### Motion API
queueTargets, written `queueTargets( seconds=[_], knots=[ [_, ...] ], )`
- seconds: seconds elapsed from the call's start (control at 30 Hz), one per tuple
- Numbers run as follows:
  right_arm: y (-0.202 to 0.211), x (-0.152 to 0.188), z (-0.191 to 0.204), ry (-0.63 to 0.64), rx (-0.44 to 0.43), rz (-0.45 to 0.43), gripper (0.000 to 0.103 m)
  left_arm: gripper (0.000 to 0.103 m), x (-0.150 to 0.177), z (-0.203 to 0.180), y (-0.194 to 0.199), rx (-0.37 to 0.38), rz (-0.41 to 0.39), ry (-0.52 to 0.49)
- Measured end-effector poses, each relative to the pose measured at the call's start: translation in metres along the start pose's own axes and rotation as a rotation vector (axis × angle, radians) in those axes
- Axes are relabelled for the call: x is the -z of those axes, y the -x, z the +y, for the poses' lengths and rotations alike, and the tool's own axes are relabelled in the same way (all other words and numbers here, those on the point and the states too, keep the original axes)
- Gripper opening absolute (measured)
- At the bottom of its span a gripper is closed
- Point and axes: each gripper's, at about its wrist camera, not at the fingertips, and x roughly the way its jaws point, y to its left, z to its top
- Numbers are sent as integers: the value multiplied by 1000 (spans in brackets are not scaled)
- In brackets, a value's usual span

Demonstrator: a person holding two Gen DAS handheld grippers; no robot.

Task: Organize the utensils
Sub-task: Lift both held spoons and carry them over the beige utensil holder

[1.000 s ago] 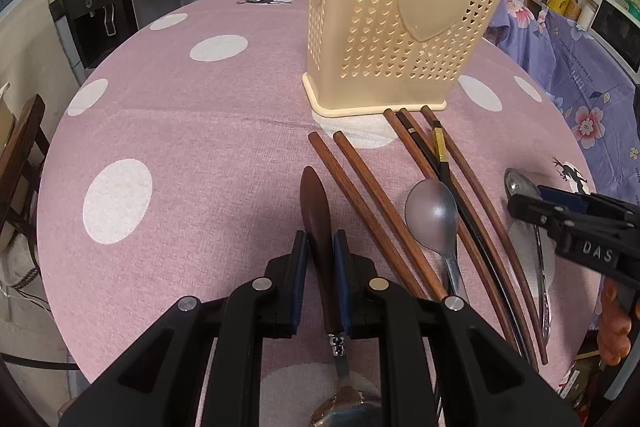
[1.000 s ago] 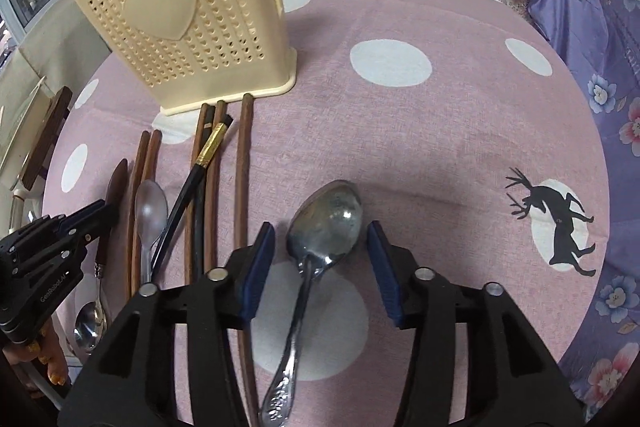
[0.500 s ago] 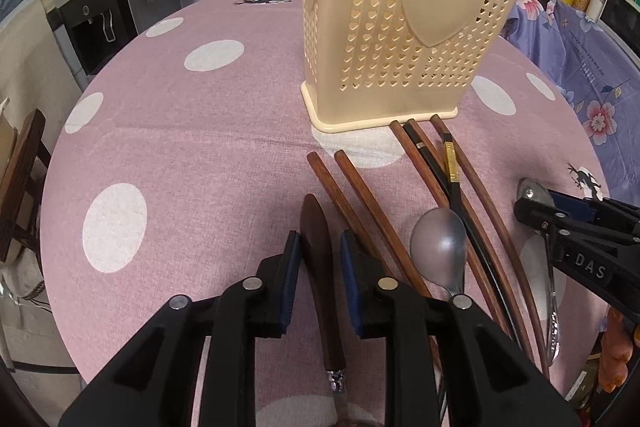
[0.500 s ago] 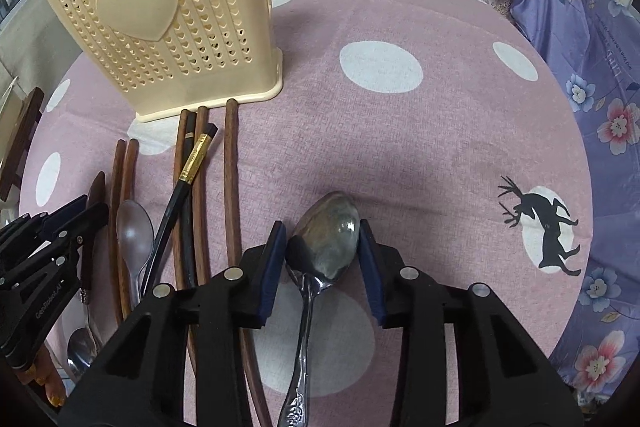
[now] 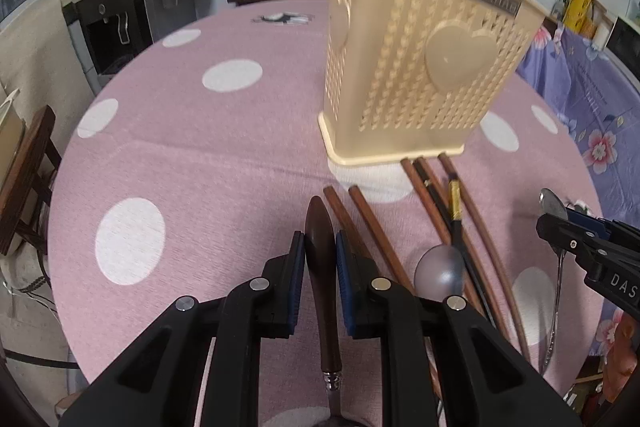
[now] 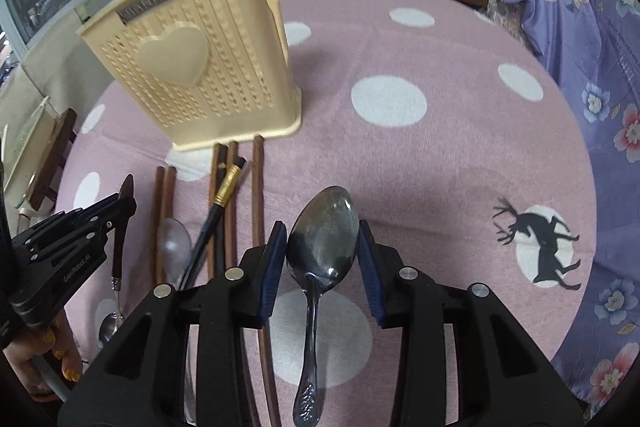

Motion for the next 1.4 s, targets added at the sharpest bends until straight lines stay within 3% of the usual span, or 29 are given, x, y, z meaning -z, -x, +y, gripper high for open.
queueTargets(
  seconds=[0.23, 0.5, 1.4],
  knots=[
    [47, -6, -3, 17, -61, -124, 36, 16, -10, 2, 56, 21, -163, 7],
    [84, -2, -4, 47, -81, -229, 35, 16, -12, 3, 92, 50, -264, 7],
    [93, -5, -3, 34, -175, -254, 35, 16, -17, 10, 113, 70, -339, 13]
  ],
)
